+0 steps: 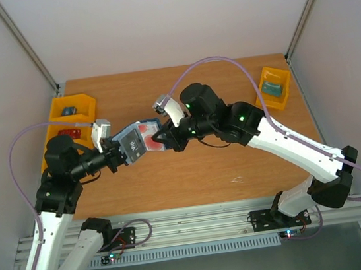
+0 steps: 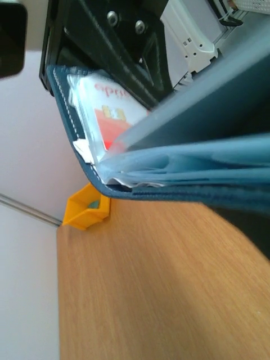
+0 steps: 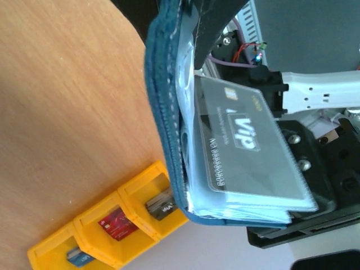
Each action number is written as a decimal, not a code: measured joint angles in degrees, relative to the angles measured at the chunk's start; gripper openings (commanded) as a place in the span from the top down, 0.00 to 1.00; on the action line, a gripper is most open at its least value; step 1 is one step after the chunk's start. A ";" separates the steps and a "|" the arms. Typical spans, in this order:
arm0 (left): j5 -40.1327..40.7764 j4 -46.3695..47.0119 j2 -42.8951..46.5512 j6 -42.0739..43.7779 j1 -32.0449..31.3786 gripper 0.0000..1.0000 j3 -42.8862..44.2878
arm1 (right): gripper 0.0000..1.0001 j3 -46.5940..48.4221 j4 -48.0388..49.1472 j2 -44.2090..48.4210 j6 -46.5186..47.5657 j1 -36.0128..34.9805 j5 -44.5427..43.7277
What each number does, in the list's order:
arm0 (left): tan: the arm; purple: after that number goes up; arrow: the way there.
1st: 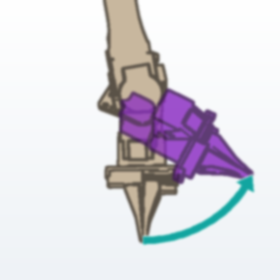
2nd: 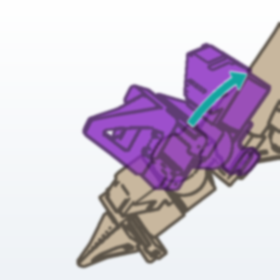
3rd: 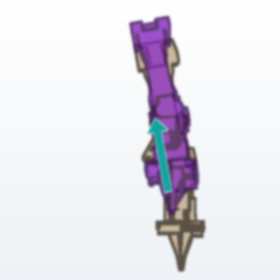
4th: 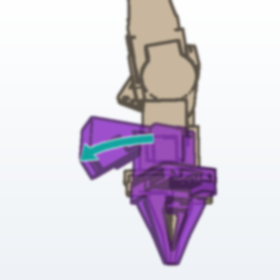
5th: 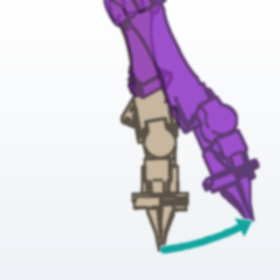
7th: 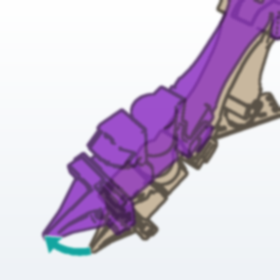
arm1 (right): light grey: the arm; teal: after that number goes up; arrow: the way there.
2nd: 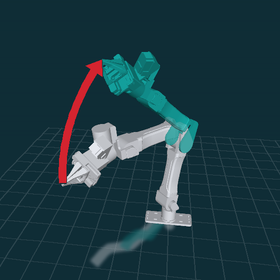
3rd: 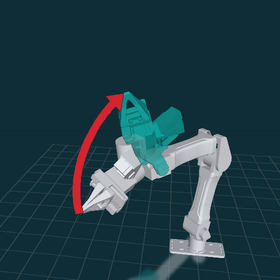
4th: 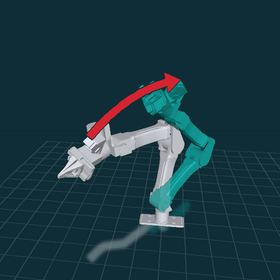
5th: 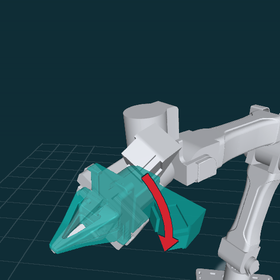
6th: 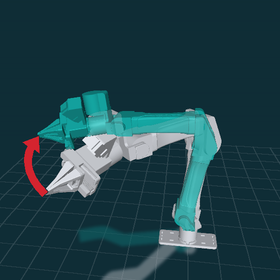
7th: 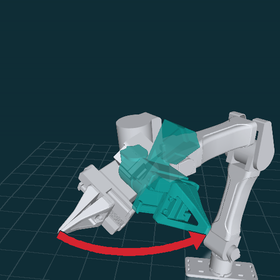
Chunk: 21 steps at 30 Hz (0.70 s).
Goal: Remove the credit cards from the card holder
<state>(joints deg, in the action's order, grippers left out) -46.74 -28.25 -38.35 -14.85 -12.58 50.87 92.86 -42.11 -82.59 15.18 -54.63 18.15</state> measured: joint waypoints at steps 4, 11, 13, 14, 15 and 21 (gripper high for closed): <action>-3.15 2.10 0.28 -0.72 -0.04 0.35 -0.20 | 0.99 0.09 -1.81 1.75 -0.17 0.17 -2.80; -8.15 6.43 0.57 -3.39 -0.09 0.13 -4.26 | 0.99 4.55 -11.19 2.10 -0.15 0.70 -12.02; -8.55 9.05 -0.15 -5.92 -0.09 0.09 -6.14 | 0.99 5.29 -12.48 2.08 -0.15 0.57 -13.29; -8.57 9.88 -0.61 -6.80 -0.09 0.07 -6.73 | 0.99 5.51 -12.90 2.03 -0.17 0.50 -13.70; -8.59 11.02 -1.22 -8.20 -0.09 0.06 -7.34 | 0.99 5.95 -13.62 1.95 -0.17 0.33 -14.12; -8.61 17.09 -3.34 -13.03 -0.46 0.07 -7.93 | 0.99 9.22 -15.43 -0.33 -0.11 -1.36 -15.47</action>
<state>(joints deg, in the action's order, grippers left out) -55.35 -11.16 -41.69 -27.88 -13.04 42.94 102.08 -57.54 -82.91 15.07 -55.99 2.68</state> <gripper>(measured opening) 0.954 0.060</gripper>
